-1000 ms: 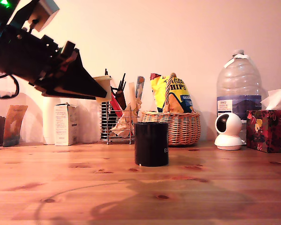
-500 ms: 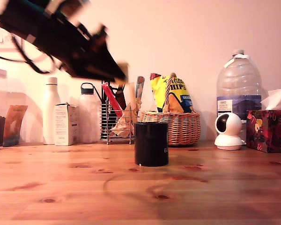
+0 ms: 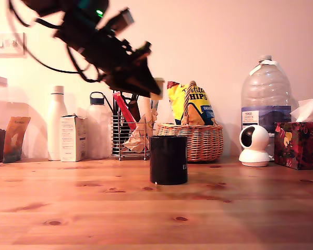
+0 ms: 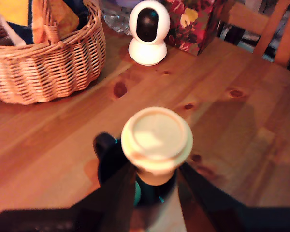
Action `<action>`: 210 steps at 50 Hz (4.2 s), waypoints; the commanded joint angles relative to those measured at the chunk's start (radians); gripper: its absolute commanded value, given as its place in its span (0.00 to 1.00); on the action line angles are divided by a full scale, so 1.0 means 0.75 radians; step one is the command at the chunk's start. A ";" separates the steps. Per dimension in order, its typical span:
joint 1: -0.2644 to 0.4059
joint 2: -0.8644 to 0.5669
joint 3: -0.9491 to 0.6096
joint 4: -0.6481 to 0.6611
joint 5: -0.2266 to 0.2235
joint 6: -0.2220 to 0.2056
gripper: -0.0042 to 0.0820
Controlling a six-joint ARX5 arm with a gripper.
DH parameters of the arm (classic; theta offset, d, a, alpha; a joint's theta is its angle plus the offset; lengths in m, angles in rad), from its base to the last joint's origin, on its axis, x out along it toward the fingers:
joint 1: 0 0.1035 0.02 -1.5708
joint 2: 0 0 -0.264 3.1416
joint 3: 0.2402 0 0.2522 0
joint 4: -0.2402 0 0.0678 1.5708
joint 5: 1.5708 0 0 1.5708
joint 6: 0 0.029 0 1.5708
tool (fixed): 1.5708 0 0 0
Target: Pick up the coffee capsules from the table one by one and drop them inside the nearest coffee cup
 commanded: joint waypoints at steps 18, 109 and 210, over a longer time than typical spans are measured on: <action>-0.046 0.230 0.258 -0.183 -0.072 0.066 0.24; -0.036 0.255 0.260 -0.286 -0.158 0.091 0.87; 0.438 -1.258 -1.243 0.183 -0.341 -0.223 0.02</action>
